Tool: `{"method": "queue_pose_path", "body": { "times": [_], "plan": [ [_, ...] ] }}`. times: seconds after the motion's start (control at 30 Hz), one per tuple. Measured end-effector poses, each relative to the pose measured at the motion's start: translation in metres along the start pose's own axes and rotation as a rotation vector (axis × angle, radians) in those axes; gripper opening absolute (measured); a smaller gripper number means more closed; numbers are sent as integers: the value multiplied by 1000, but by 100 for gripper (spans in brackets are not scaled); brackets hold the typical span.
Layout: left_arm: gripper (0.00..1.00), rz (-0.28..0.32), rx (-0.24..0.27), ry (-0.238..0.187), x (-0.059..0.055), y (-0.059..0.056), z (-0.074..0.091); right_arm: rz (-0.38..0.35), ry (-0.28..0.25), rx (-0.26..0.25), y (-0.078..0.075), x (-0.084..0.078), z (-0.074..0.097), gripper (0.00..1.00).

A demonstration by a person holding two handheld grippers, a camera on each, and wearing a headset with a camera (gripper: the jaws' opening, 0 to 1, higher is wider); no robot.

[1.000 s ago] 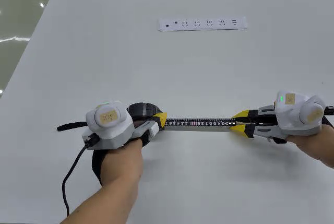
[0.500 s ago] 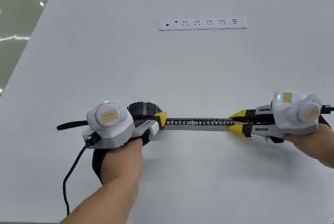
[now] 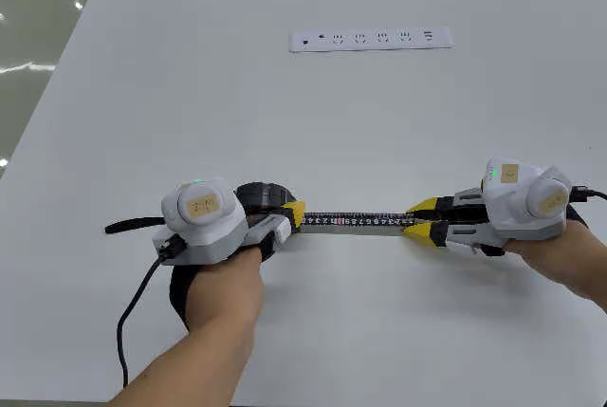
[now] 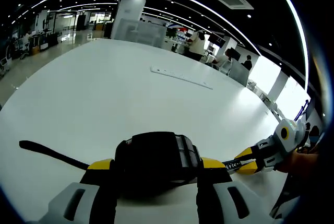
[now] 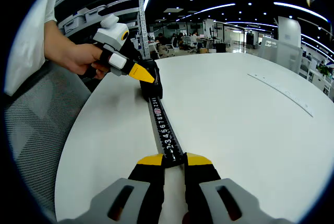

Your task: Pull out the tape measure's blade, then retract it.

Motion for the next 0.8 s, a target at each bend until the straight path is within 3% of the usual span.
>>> {"method": "queue_pose_path", "body": {
  "times": [0.8],
  "plan": [
    [59,21,-5,-1,0,0,1,-33,-43,40,8,17,-32,9]
  ]
}}
Point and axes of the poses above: the centre of the closed fingertips' face, and the gripper's own axes: z roughly backward along the fingers, y roughly to its left, x roughly out of its top, the point moved 5 cm from there along z, roughly backward along the fingers, and after that the axes turned 3 degrees about -y, right-handed, at the moved point
